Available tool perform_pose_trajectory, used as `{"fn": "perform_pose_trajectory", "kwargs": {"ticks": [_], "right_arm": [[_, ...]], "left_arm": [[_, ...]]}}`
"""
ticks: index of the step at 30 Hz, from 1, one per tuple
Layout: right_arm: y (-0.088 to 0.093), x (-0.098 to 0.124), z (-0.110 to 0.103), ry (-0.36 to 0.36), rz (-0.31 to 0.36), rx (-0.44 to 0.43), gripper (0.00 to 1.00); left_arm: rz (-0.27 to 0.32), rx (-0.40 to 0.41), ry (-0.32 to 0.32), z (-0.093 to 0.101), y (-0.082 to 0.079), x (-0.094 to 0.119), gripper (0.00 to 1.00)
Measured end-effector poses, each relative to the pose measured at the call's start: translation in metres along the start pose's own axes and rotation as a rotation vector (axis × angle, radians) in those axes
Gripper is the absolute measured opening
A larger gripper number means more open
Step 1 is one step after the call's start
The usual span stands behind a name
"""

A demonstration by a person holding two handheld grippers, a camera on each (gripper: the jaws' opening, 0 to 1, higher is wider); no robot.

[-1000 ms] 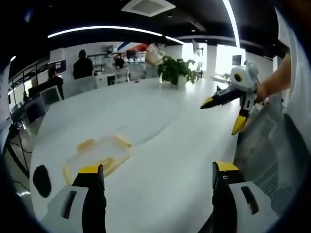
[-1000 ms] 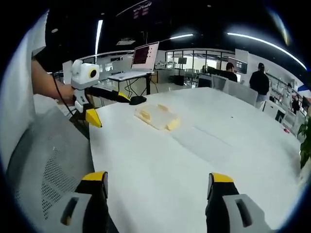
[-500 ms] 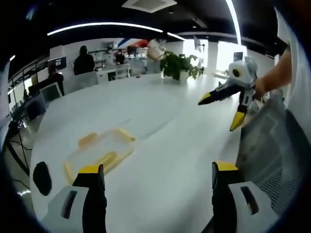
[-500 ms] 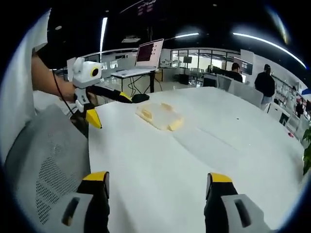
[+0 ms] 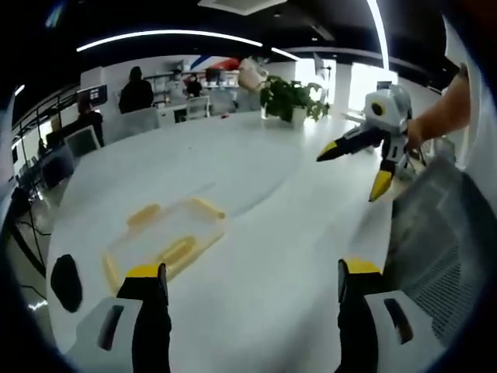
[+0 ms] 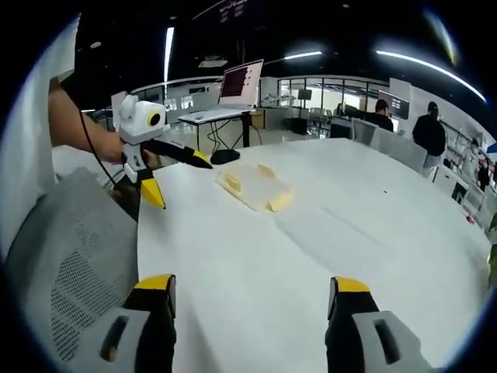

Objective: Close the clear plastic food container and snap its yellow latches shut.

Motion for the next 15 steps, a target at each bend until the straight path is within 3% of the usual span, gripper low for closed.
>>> {"fn": "perform_pose_trajectory", "kwargs": {"ticks": [15], "right_arm": [[-0.016, -0.015, 0.022, -0.006, 0.025, 0.011, 0.80]], "left_arm": [[-0.014, 0.002, -0.017, -0.019, -0.001, -0.003, 0.89]]}}
Point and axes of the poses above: the point that each gripper's makers call its tool centre point, and the gripper's own axes: x roughly backward along the fingers, z roughly to its right, y roughly out of its underside, the point moved 2 cm from there along x, roughly backward along the fingers, and after that the axes turned 12 degrees about x, right-handed, at the moved point
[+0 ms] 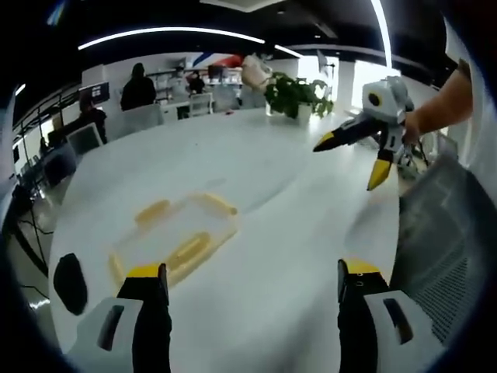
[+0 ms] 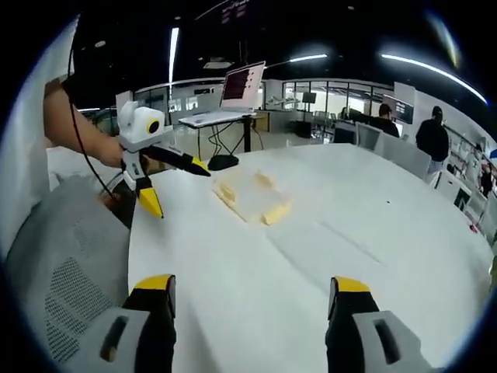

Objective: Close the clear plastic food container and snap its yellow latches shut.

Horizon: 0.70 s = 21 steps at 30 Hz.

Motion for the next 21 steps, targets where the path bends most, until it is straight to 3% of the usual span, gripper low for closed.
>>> {"fn": "perform_pose_trajectory", "kwargs": {"ticks": [21], "right_arm": [[-0.012, -0.019, 0.024, -0.004, 0.015, 0.020, 0.78]], "left_arm": [[-0.010, -0.006, -0.005, -0.016, -0.005, -0.006, 0.88]]}}
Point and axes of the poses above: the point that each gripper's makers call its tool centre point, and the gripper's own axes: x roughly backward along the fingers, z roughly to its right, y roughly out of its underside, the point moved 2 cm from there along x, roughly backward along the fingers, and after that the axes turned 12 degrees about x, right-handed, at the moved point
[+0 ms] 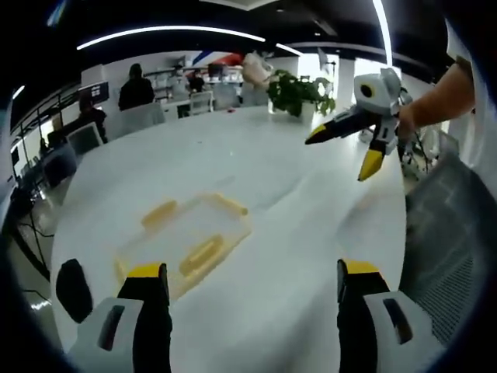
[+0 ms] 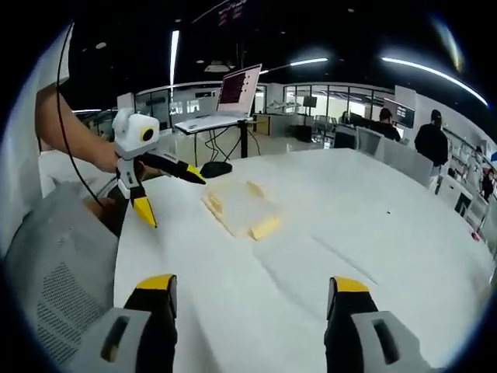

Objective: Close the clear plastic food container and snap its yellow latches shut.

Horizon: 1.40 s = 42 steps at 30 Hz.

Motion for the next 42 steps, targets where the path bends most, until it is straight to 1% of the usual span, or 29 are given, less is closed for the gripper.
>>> {"fn": "perform_pose_trajectory", "kwargs": {"ticks": [7, 9, 18, 24, 29, 34, 37, 42], "right_arm": [[0.000, -0.005, 0.009, -0.005, -0.002, 0.010, 0.78], [-0.001, -0.005, 0.010, -0.005, 0.003, 0.001, 0.78], [0.003, -0.010, 0.011, -0.024, -0.013, 0.014, 0.76], [0.000, -0.014, 0.016, -0.028, -0.010, 0.017, 0.76], [-0.003, -0.019, 0.020, -0.036, -0.014, 0.045, 0.76], [-0.007, -0.023, 0.024, -0.053, -0.025, 0.076, 0.71], [-0.009, -0.025, 0.029, -0.061, -0.030, 0.090, 0.72], [-0.013, -0.030, 0.034, -0.080, -0.033, 0.120, 0.71]], "left_arm": [[-0.007, -0.006, -0.012, -0.009, -0.001, 0.000, 0.88], [-0.008, -0.001, -0.015, -0.011, -0.001, 0.000, 0.88], [-0.013, -0.002, -0.023, -0.017, 0.001, -0.001, 0.87], [-0.026, -0.013, -0.032, -0.023, 0.002, -0.003, 0.88], [-0.034, -0.026, -0.031, -0.027, 0.002, -0.003, 0.87], [-0.040, -0.044, -0.037, -0.032, 0.000, -0.003, 0.87], [-0.037, -0.056, -0.039, -0.037, -0.003, -0.003, 0.87], [-0.054, -0.091, -0.037, -0.042, -0.004, -0.002, 0.87]]}}
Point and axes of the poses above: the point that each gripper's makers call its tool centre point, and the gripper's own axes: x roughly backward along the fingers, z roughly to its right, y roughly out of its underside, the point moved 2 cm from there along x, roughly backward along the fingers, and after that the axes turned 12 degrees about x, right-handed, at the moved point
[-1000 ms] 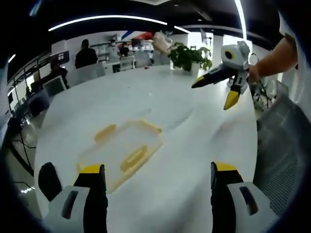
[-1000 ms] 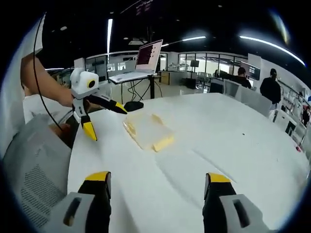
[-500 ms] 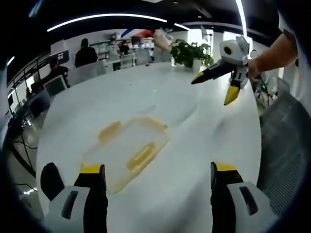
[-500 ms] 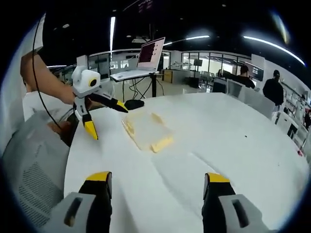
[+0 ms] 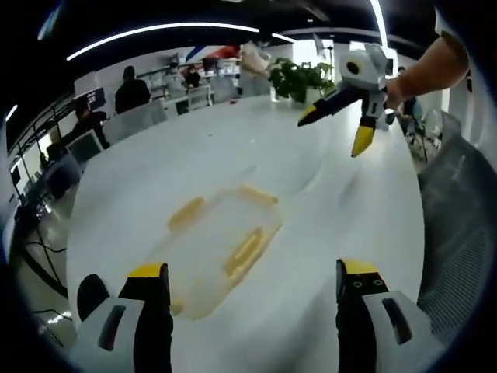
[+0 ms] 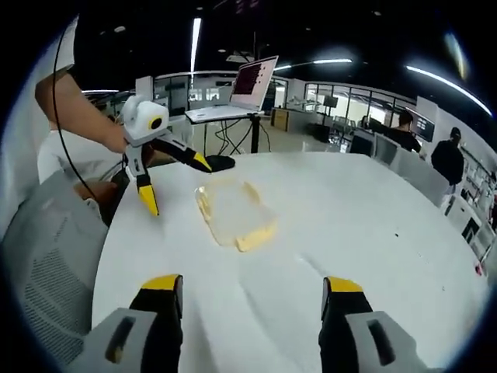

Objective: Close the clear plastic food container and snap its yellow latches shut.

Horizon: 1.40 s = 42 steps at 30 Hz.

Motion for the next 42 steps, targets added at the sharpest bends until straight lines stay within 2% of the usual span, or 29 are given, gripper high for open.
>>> {"fn": "perform_pose_trajectory", "kwargs": {"ticks": [19, 21, 32, 35, 42], "right_arm": [[-0.016, -0.025, 0.005, -0.098, -0.013, 0.126, 0.73], [-0.017, -0.027, 0.003, -0.116, -0.019, 0.140, 0.73], [-0.022, -0.040, 0.004, -0.173, -0.042, 0.206, 0.72], [-0.024, -0.045, 0.003, -0.191, -0.053, 0.258, 0.72], [-0.029, -0.056, 0.004, -0.216, -0.065, 0.299, 0.72]], "left_arm": [[-0.051, -0.084, 0.010, -0.022, 0.000, 0.008, 0.87], [-0.069, -0.115, 0.005, -0.025, 0.002, 0.008, 0.87], [-0.120, -0.176, 0.032, -0.031, 0.007, 0.008, 0.85], [-0.141, -0.211, 0.035, -0.036, 0.008, 0.009, 0.84], [-0.166, -0.241, 0.031, -0.047, 0.009, 0.009, 0.82]]}}
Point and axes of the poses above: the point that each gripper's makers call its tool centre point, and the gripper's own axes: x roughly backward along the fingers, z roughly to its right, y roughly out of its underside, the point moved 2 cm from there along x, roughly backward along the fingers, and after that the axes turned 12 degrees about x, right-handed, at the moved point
